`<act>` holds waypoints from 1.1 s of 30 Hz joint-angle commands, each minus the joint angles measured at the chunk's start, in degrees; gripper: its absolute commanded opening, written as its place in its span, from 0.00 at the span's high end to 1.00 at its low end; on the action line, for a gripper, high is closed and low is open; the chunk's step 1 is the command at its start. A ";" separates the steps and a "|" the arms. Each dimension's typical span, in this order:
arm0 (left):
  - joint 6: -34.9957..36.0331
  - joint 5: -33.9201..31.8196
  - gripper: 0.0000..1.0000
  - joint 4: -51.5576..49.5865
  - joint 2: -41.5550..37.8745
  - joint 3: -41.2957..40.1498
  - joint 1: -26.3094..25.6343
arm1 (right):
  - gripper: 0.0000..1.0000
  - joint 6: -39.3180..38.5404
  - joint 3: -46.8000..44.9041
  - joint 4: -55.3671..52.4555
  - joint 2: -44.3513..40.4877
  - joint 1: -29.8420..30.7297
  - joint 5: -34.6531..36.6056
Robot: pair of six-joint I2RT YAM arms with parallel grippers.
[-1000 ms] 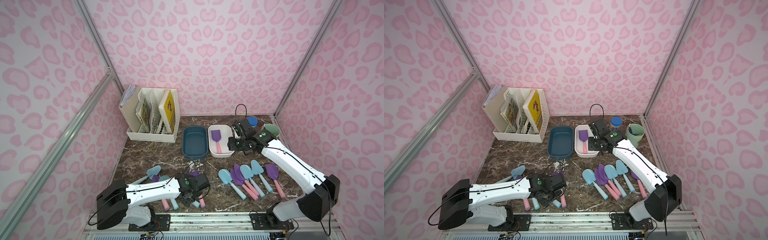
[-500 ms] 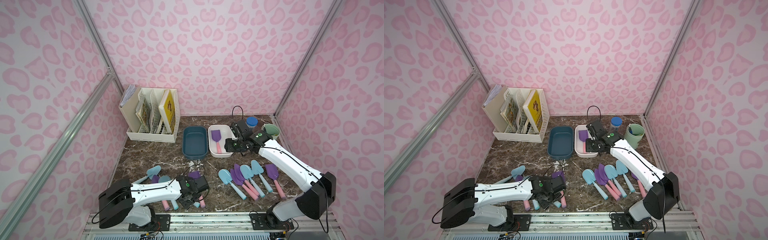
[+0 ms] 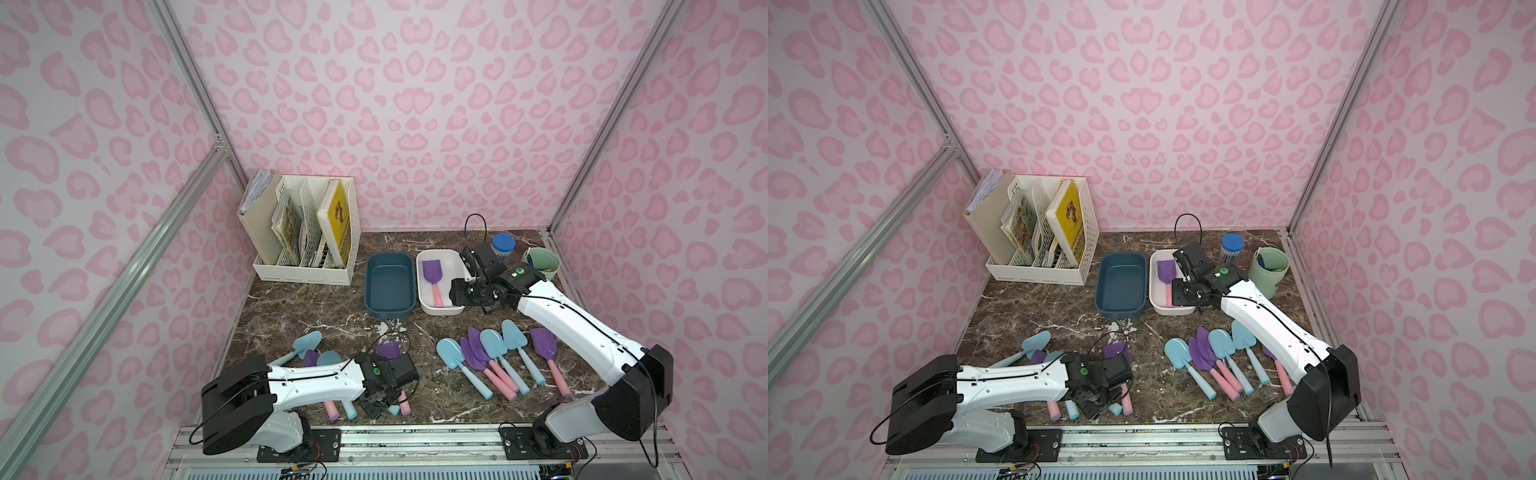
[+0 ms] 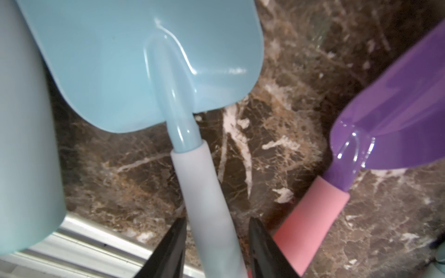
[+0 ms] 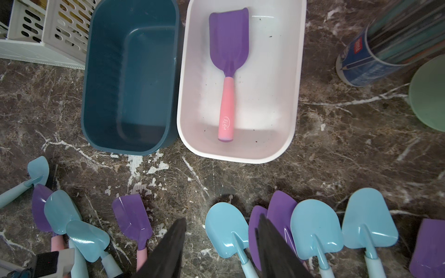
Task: Sort the small shovels by color and place them into the storage box
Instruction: Pick up the shovel from the center of the board.
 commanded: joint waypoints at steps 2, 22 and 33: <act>-0.46 0.10 0.56 0.38 0.49 -0.45 -0.10 | 0.47 0.49 -1.68 0.82 -0.40 0.09 -0.41; -0.24 -0.88 0.68 -1.38 0.11 -0.11 -0.03 | 0.48 0.74 -2.81 2.88 -1.43 0.05 -0.01; 1.60 -4.82 0.73 -9.04 -2.54 3.71 -0.03 | 0.48 0.42 -2.98 3.15 -1.23 0.10 -0.27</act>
